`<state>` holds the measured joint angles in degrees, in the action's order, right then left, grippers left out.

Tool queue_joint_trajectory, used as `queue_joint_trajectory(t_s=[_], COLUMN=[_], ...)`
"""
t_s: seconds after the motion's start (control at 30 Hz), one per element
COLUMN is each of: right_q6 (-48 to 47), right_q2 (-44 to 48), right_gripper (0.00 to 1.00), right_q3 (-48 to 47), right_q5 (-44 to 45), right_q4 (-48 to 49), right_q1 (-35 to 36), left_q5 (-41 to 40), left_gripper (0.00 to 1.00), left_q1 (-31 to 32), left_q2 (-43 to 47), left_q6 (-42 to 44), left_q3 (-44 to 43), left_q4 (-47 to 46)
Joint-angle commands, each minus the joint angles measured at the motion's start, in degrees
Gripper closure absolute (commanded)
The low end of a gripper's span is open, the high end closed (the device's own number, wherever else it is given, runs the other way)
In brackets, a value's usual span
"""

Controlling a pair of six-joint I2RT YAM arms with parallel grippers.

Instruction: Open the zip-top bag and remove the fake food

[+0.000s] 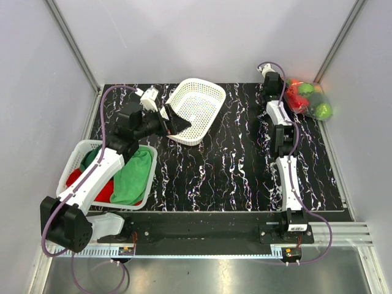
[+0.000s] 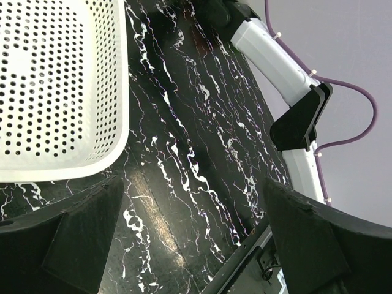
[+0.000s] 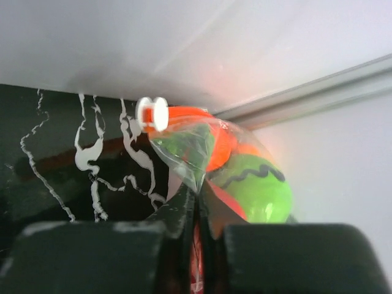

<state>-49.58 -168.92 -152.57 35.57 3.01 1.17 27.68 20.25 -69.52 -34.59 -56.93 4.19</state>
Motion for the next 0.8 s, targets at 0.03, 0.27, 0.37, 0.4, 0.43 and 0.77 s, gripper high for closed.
queue_joint_trajectory(t_s=[0.03, 0.27, 0.37, 0.4, 0.43, 0.77], right_q6=[-3.15, 11.24, 18.54, 20.56, 24.06, 46.58], right_q2=[9.12, 28.71, 38.12, 42.4, 44.8, 74.75], right_gripper=[1.0, 1.0, 1.0, 1.0, 1.0, 1.0], right_q3=[10.87, 36.79, 48.31, 53.03, 55.43, 84.77], right_q5=[8.54, 10.05, 9.16, 8.82, 6.9, -20.61], right_q4=[13.4, 13.69, 12.47, 10.29, 8.79, -2.74], right_q1=[4.36, 9.02, 10.52, 11.04, 11.4, 12.28], left_q5=[1.15, 2.55, 3.34, 3.6, 3.78, 1.86], left_gripper=[0.02, 0.02, 0.02, 0.02, 0.02, 0.14], left_q1=[0.14, 0.14, 0.14, 0.31, 0.49, 8.04], left_q2=[0.61, 0.87, 0.44, 0.17, -0.18, -7.99], left_q6=[-1.71, -3.82, -5.4, -6.18, -6.63, -9.8], left_q3=[-2.22, -2.75, -3.1, -3.1, -3.19, -5.38], left_q4=[-2.16, -1.99, -2.87, -3.04, -3.39, -7.17])
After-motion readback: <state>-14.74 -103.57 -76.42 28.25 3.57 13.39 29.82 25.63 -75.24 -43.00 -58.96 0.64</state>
